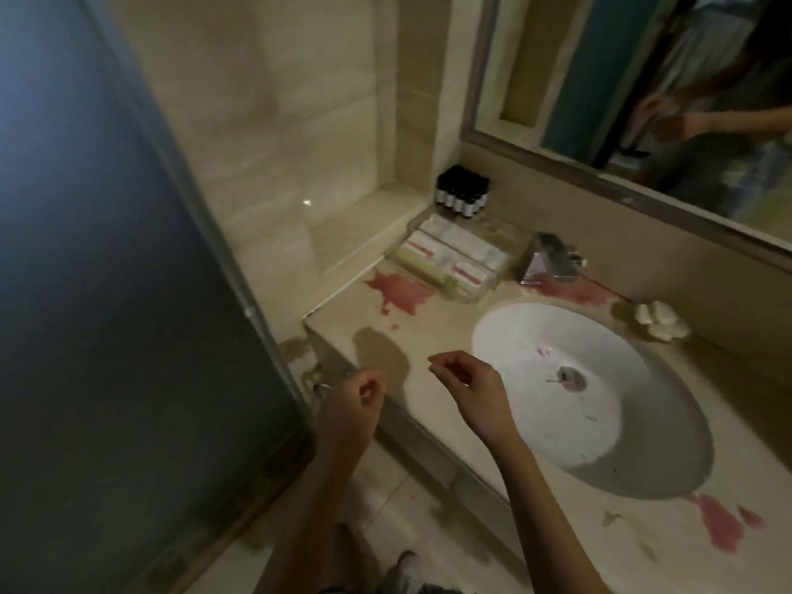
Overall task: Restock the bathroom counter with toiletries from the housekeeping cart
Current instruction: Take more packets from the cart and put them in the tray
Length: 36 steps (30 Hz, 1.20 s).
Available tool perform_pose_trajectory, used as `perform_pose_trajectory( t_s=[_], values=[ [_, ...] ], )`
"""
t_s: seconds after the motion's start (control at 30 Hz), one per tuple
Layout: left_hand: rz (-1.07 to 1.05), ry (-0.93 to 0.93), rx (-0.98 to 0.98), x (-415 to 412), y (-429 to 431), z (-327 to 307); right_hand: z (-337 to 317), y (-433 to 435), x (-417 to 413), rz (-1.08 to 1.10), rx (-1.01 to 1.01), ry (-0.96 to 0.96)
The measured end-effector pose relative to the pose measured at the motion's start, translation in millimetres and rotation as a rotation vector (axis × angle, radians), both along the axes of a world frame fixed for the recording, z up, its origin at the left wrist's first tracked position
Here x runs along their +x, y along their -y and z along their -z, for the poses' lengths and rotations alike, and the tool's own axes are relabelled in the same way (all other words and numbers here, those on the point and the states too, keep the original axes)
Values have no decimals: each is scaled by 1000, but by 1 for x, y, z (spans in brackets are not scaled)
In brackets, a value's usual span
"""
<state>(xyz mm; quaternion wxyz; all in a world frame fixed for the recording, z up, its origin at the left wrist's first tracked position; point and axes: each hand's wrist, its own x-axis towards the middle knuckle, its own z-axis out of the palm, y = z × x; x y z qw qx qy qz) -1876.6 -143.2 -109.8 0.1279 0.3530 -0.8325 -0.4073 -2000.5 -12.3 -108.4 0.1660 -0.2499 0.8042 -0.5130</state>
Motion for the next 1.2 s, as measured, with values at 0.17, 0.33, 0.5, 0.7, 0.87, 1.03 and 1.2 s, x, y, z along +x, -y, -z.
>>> perform_pose_trajectory(
  t_s=[0.17, 0.33, 0.5, 0.7, 0.87, 1.03, 1.2],
  values=[
    [-196, 6, -18, 56, 18, -10, -11, 50, 33, -219, 4, -56],
    [-499, 37, 7, 160, 40, -15, -21, 120, 114, -489, 50, -75],
    [-780, 176, 5, 302, 34, -25, -30, 174, 240, -800, 86, -176],
    [-1125, 307, -10, 460, -4, -28, -35, 201, 391, -1197, -5, -454],
    [-1390, 336, -52, 552, -57, -36, -45, 193, 515, -1476, -215, -599],
    [-1681, 368, 37, 627, -138, -27, -43, 157, 634, -1819, -223, -593],
    [-1956, 400, 148, 655, -223, -15, -34, 104, 721, -2151, -264, -576]
  ],
)
